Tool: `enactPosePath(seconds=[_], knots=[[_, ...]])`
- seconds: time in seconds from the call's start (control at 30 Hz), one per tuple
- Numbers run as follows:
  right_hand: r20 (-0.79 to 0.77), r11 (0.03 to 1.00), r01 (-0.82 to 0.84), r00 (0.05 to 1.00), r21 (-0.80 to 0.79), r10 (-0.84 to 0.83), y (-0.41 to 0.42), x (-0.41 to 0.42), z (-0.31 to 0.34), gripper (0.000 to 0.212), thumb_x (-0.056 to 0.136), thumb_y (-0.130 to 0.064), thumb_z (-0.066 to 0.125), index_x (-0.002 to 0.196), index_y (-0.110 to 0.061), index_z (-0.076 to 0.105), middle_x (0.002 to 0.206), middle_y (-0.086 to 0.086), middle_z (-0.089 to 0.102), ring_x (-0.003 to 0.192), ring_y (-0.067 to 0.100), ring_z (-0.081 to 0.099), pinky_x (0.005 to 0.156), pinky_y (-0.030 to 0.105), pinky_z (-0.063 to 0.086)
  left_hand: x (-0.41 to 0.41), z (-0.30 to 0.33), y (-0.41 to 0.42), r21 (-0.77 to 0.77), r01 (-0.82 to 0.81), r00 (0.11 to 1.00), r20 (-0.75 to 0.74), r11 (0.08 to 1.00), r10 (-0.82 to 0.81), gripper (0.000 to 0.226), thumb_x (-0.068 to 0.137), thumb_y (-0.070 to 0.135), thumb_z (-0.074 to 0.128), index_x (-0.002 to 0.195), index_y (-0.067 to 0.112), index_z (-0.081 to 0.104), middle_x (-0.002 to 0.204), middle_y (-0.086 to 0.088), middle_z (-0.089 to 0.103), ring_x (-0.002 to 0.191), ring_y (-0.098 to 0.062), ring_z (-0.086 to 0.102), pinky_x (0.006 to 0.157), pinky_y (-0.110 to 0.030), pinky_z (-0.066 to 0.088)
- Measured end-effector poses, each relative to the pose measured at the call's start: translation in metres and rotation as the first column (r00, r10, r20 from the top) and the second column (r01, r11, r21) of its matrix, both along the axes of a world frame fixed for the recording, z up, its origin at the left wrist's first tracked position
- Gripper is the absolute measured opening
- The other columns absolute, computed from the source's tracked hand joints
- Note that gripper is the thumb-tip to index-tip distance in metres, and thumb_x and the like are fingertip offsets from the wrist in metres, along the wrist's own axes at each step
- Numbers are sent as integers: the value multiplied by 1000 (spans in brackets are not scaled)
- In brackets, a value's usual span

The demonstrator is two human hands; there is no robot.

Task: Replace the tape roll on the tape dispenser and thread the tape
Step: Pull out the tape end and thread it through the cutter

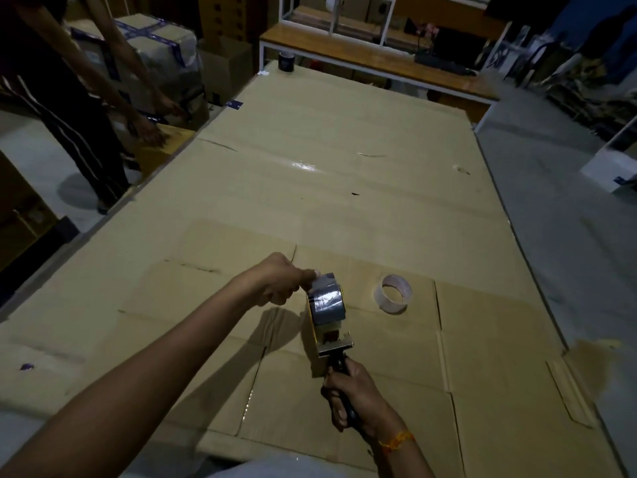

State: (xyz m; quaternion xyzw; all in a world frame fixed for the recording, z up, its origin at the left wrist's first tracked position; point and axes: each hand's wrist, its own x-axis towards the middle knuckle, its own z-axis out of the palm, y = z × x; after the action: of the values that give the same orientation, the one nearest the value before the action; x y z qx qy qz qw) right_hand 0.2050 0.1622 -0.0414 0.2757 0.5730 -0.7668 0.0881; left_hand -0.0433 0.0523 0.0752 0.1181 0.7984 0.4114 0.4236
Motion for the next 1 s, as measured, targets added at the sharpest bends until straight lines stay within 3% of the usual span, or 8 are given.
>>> enactPosePath(seconds=[0.13,0.27,0.33,0.47,0.57,0.7,1.0], knots=[[-6,999,-16,1000,41,16,1,0,-6,4,98,-3,57,94,-4,56,53,13,41,35,19,37,42,31,37,2,-5,2,8,-57,992,110,998,56,43,96,37,78,107,-5,77,58,1,43,43,-13,33,41,-21,23],[-12,999,-18,1000,28,19,4,1,-10,4,98,-5,58,94,-6,56,53,13,43,35,20,38,43,32,38,2,-8,2,80,-91,933,355,993,57,25,102,31,71,105,6,69,50,7,37,36,-5,28,32,-17,23],[-12,1000,-15,1000,19,15,5,1,-10,7,98,-4,58,93,-7,54,53,12,43,35,19,38,42,31,38,1,-10,3,118,-121,884,465,986,52,22,105,32,66,98,11,66,46,9,35,32,-3,25,29,-15,21],[-9,1000,-12,1000,5,12,4,2,-7,10,99,-2,55,91,-8,52,53,12,42,36,19,36,39,27,37,4,-7,12,131,-172,836,543,976,75,27,105,33,65,88,13,65,39,11,37,27,-4,21,29,-14,14],[-2,1000,-6,1000,-5,6,4,2,-8,12,97,-3,58,88,-9,52,53,11,42,36,18,36,40,28,36,3,-12,17,142,-210,853,511,967,111,22,107,26,63,91,11,66,40,9,45,27,-5,22,29,-14,15],[25,1000,9,1000,-24,-8,6,1,-9,15,97,-5,61,86,-10,52,55,10,41,36,17,36,40,25,36,4,-20,20,184,-325,881,417,928,226,16,97,20,76,96,7,66,42,9,45,35,-5,24,29,-17,21],[20,999,18,1000,-38,-18,6,-2,-6,18,98,-8,61,84,-11,50,55,10,40,37,18,36,41,27,34,3,-15,34,233,-349,937,64,907,344,21,80,8,91,84,1,72,62,-4,46,48,-17,32,42,-23,26]])
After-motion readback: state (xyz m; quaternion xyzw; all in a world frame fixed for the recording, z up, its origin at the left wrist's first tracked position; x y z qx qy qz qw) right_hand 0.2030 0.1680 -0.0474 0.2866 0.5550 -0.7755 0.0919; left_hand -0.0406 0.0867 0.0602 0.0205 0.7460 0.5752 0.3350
